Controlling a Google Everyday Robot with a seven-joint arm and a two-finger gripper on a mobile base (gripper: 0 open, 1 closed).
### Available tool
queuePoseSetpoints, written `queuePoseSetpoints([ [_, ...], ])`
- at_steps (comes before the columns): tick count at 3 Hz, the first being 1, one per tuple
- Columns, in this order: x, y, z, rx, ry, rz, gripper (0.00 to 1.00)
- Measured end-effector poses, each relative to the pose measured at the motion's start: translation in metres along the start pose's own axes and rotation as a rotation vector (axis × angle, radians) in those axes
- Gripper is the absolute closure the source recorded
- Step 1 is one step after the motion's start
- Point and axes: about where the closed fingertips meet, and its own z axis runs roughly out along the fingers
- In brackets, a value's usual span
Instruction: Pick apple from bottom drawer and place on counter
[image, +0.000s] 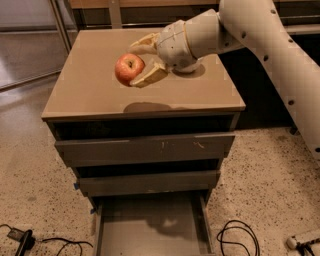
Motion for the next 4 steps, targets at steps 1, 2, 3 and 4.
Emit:
queuePoseSetpoints([
  [1, 0.006, -0.018, 0.033, -0.062, 0.044, -0.004, 1.00],
  [2, 0.038, -0.026, 0.071, -0.129, 0.162, 0.011, 1.00],
  [3, 0.064, -0.030, 0.080, -0.144, 0.273, 0.012, 1.00],
  [4, 0.087, -0.032, 0.076, -0.140, 0.341, 0.024, 1.00],
])
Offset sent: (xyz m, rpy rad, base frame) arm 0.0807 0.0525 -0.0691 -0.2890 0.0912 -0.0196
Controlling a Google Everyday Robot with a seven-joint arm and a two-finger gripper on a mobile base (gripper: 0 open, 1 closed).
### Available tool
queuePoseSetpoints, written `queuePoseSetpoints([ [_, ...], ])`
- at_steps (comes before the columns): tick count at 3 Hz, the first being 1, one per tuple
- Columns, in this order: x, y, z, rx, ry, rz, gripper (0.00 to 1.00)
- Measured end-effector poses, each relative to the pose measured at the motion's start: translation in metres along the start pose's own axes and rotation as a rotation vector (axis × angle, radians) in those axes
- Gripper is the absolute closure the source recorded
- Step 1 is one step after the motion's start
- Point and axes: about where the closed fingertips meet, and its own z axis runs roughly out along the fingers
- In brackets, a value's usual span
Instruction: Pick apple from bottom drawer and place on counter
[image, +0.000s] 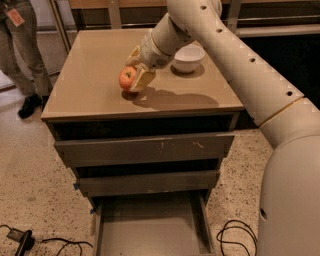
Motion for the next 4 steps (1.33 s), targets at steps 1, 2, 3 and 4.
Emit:
queuePoseSetpoints([
  [1, 0.0110, 0.0001, 0.0045, -0.008, 0.020, 0.011, 1.00],
  [2, 0.0157, 0.0019, 0.0089, -0.018, 0.019, 0.017, 1.00],
  [3, 0.0157, 0.0019, 0.0089, -0.018, 0.019, 0.017, 0.74],
  [4, 0.0157, 0.0019, 0.0089, -0.018, 0.019, 0.017, 0.50],
])
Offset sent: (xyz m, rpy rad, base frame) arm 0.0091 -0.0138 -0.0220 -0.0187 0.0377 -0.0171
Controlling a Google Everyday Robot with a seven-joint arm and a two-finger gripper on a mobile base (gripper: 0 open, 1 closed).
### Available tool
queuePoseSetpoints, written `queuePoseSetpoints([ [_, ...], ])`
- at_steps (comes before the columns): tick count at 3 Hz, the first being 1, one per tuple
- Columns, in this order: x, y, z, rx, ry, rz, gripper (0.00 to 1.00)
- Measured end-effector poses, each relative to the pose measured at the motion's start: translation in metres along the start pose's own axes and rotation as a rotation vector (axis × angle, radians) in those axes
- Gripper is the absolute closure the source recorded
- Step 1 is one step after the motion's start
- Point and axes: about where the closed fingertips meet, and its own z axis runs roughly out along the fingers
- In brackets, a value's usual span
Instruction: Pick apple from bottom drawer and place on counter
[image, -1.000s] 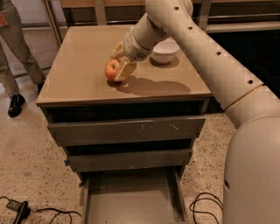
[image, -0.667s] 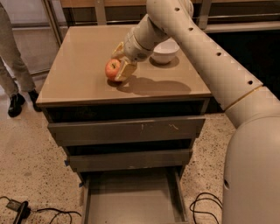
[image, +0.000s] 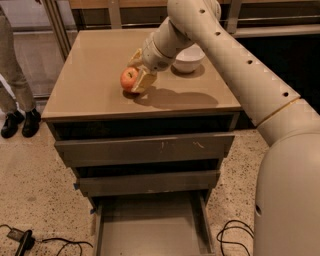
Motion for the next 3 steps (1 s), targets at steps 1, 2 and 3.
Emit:
queuePoseSetpoints([
  [1, 0.0000, 0.0000, 0.0000, 0.000, 0.000, 0.000, 0.27],
  [2, 0.0000, 0.0000, 0.0001, 0.000, 0.000, 0.000, 0.00],
  [3, 0.0000, 0.0000, 0.0001, 0.000, 0.000, 0.000, 0.00],
])
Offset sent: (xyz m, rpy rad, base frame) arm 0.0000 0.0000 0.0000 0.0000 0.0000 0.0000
